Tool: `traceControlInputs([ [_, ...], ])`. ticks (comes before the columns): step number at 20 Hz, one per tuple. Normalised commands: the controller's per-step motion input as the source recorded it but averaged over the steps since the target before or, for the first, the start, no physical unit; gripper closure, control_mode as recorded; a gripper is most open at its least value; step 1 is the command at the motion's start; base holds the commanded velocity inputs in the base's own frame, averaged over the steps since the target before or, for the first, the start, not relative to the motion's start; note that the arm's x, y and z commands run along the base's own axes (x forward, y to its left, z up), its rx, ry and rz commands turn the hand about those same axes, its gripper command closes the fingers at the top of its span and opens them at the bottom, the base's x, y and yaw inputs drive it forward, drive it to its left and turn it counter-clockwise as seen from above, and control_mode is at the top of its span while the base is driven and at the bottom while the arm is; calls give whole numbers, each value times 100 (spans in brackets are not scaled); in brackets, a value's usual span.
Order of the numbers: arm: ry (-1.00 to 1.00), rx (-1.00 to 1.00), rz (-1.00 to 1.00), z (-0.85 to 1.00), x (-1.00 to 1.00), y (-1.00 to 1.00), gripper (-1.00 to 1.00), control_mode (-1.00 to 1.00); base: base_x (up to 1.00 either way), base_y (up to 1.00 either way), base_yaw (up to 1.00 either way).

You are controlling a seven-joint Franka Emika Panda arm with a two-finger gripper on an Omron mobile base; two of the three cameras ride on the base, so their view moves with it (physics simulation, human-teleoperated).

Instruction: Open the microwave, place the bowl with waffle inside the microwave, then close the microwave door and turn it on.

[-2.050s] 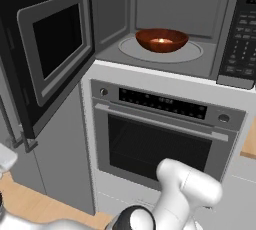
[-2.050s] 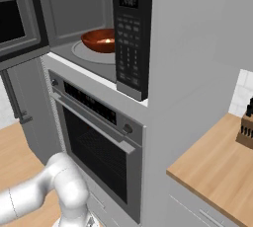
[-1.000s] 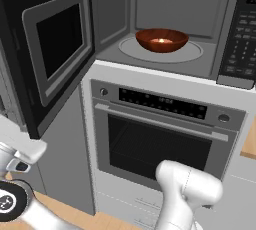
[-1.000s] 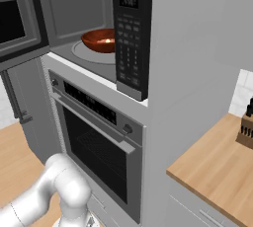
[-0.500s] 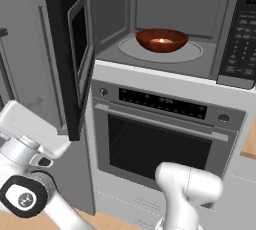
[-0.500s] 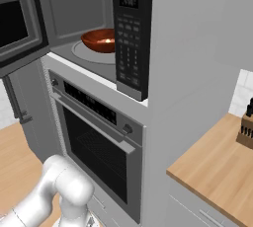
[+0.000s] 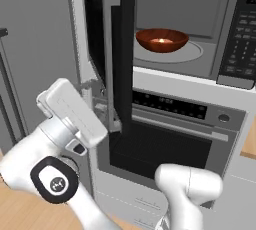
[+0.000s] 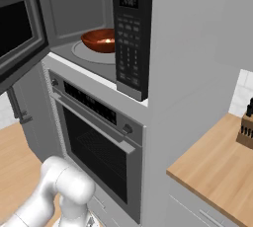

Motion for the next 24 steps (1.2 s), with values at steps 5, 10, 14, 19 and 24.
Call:
traceControlInputs([
  [5, -19, 31, 0, 16, 0, -100, -100, -100, 0, 0, 0],
  [10, -16, 32, 0, 14, 4, -100, -100, -100, 0, 0, 0],
  [14, -12, 31, 0, 14, 17, -100, -100, -100, 0, 0, 0],
  [19, -4, 32, 3, 3, 68, -100, -100, -100, 0, 0, 0],
  [24, -7, 28, 5, 0, 85, -98, -100, -100, 0, 0, 0],
])
